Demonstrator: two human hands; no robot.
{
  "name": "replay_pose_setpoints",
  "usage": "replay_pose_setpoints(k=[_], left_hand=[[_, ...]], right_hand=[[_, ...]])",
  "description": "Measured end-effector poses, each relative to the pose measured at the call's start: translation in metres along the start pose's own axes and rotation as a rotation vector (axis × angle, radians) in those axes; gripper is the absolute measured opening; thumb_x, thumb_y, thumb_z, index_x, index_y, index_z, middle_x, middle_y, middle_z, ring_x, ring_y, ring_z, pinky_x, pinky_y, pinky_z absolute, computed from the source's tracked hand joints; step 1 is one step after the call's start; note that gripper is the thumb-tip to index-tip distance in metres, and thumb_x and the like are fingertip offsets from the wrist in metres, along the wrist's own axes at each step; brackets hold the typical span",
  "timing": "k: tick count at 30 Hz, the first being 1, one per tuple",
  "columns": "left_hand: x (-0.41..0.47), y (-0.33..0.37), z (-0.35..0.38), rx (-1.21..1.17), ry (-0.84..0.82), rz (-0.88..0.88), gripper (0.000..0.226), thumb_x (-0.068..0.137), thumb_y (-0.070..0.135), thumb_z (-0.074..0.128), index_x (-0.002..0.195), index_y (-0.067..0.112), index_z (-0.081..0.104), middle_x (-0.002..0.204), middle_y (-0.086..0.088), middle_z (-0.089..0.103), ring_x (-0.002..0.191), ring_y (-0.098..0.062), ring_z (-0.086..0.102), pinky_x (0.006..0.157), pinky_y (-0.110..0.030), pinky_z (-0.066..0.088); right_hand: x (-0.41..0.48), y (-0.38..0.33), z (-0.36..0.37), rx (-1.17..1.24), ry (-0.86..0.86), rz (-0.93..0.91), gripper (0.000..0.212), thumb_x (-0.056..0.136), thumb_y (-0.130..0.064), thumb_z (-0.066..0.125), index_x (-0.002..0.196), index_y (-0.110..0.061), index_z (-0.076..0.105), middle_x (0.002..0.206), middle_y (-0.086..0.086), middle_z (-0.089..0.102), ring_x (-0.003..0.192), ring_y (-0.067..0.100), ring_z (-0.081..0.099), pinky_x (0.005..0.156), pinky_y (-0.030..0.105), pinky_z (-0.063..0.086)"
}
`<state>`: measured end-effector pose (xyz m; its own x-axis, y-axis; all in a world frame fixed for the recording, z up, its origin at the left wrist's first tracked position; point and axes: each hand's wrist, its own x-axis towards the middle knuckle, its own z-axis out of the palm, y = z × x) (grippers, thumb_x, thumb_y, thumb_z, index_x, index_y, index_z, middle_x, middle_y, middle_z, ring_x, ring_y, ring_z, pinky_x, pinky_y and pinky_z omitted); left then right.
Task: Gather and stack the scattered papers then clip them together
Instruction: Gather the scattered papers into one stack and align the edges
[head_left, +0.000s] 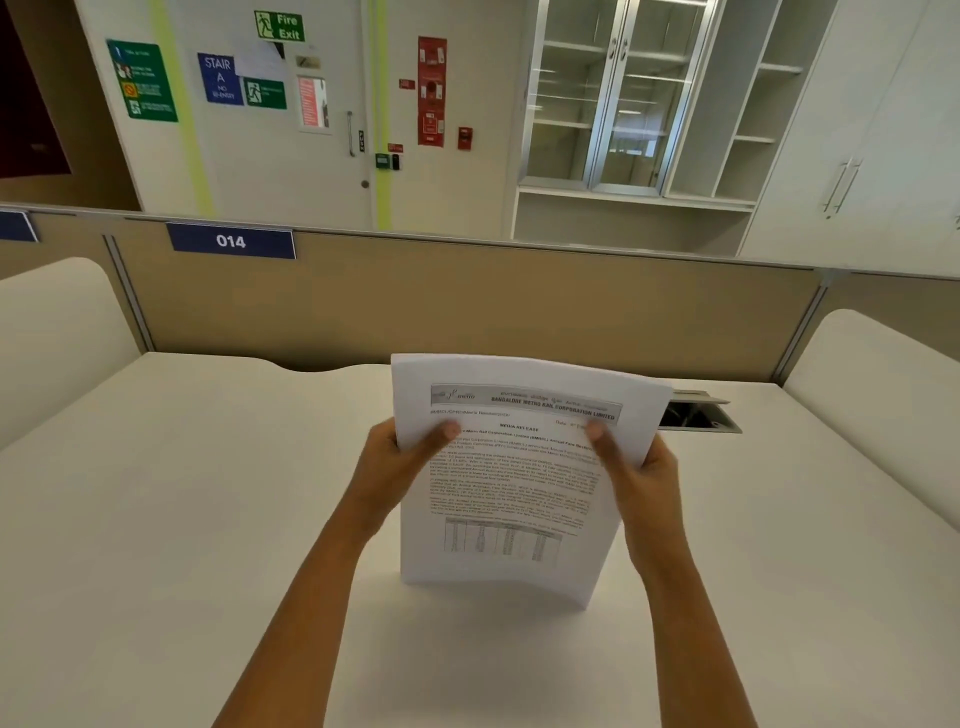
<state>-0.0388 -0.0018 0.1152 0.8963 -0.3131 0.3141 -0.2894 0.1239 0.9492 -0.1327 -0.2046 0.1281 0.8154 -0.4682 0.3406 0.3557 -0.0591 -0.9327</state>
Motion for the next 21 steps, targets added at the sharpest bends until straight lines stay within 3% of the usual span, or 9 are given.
replay_pose_setpoints(k=[2, 4, 8, 10, 13, 14, 16, 21], left_hand=[[-0.004, -0.016, 0.003, -0.007, -0.06, -0.106, 0.033, 0.066, 0.048, 0.075, 0.094, 0.032, 0.068, 0.089, 0.011, 0.075, 0.083, -0.019, 0.072, 0.061, -0.023, 0.057], [-0.006, -0.026, 0.008, 0.002, -0.049, -0.14, 0.02, 0.075, 0.035, 0.071, 0.095, 0.034, 0.067, 0.089, 0.012, 0.075, 0.083, -0.015, 0.072, 0.063, -0.025, 0.058], [-0.003, -0.027, 0.011, -0.024, 0.01, -0.095, 0.021, 0.082, 0.015, 0.065, 0.098, 0.028, 0.065, 0.087, 0.01, 0.073, 0.079, -0.011, 0.071, 0.062, -0.023, 0.058], [-0.003, -0.031, 0.012, -0.046, 0.009, -0.093, 0.024, 0.081, 0.017, 0.066, 0.102, 0.028, 0.063, 0.093, 0.011, 0.072, 0.082, -0.01, 0.071, 0.065, -0.023, 0.059], [-0.009, -0.044, 0.011, -0.066, -0.077, -0.145, 0.039, 0.067, 0.048, 0.073, 0.103, 0.036, 0.063, 0.096, 0.012, 0.073, 0.091, -0.01, 0.069, 0.07, -0.021, 0.057], [-0.01, -0.048, 0.011, -0.059, -0.093, -0.166, 0.039, 0.067, 0.049, 0.072, 0.103, 0.038, 0.062, 0.098, 0.012, 0.072, 0.093, -0.011, 0.068, 0.07, -0.019, 0.056], [-0.01, -0.054, 0.012, -0.02, -0.078, -0.188, 0.023, 0.08, 0.031, 0.065, 0.102, 0.036, 0.061, 0.1, 0.01, 0.069, 0.093, -0.012, 0.066, 0.067, -0.017, 0.056], [-0.007, -0.054, 0.015, 0.025, 0.092, -0.172, 0.012, 0.088, 0.02, 0.059, 0.098, 0.021, 0.064, 0.088, 0.004, 0.068, 0.081, -0.018, 0.066, 0.055, -0.015, 0.054]], right_hand=[[-0.004, 0.023, -0.005, -0.06, -0.048, 0.104, 0.02, 0.075, -0.022, 0.071, 0.095, -0.022, 0.068, 0.087, -0.004, 0.076, 0.081, 0.022, 0.073, 0.065, 0.034, 0.06], [-0.006, 0.039, -0.008, -0.104, -0.06, 0.183, 0.019, 0.075, -0.019, 0.074, 0.093, -0.024, 0.07, 0.089, -0.003, 0.076, 0.085, 0.025, 0.072, 0.071, 0.041, 0.06], [-0.002, 0.043, -0.01, -0.093, -0.061, 0.168, 0.021, 0.075, -0.015, 0.074, 0.091, -0.026, 0.07, 0.087, -0.006, 0.076, 0.082, 0.02, 0.072, 0.069, 0.037, 0.06], [0.001, 0.045, -0.011, -0.065, -0.085, 0.148, 0.024, 0.075, -0.013, 0.073, 0.092, -0.028, 0.07, 0.09, -0.007, 0.076, 0.084, 0.016, 0.072, 0.069, 0.034, 0.06], [-0.002, 0.06, -0.012, -0.075, -0.13, 0.206, 0.03, 0.077, -0.015, 0.073, 0.103, -0.028, 0.068, 0.103, -0.002, 0.073, 0.095, 0.019, 0.069, 0.08, 0.039, 0.058], [-0.003, 0.068, -0.013, -0.09, -0.144, 0.234, 0.033, 0.078, -0.015, 0.073, 0.108, -0.026, 0.067, 0.107, 0.0, 0.072, 0.1, 0.021, 0.067, 0.085, 0.042, 0.057], [-0.006, 0.079, -0.015, -0.11, -0.166, 0.271, 0.035, 0.079, -0.015, 0.072, 0.111, -0.027, 0.065, 0.11, 0.001, 0.07, 0.104, 0.022, 0.065, 0.088, 0.044, 0.055], [-0.002, 0.085, -0.02, -0.181, -0.189, 0.288, 0.018, 0.08, -0.018, 0.071, 0.096, -0.026, 0.07, 0.092, -0.001, 0.075, 0.091, 0.023, 0.069, 0.071, 0.027, 0.059]])
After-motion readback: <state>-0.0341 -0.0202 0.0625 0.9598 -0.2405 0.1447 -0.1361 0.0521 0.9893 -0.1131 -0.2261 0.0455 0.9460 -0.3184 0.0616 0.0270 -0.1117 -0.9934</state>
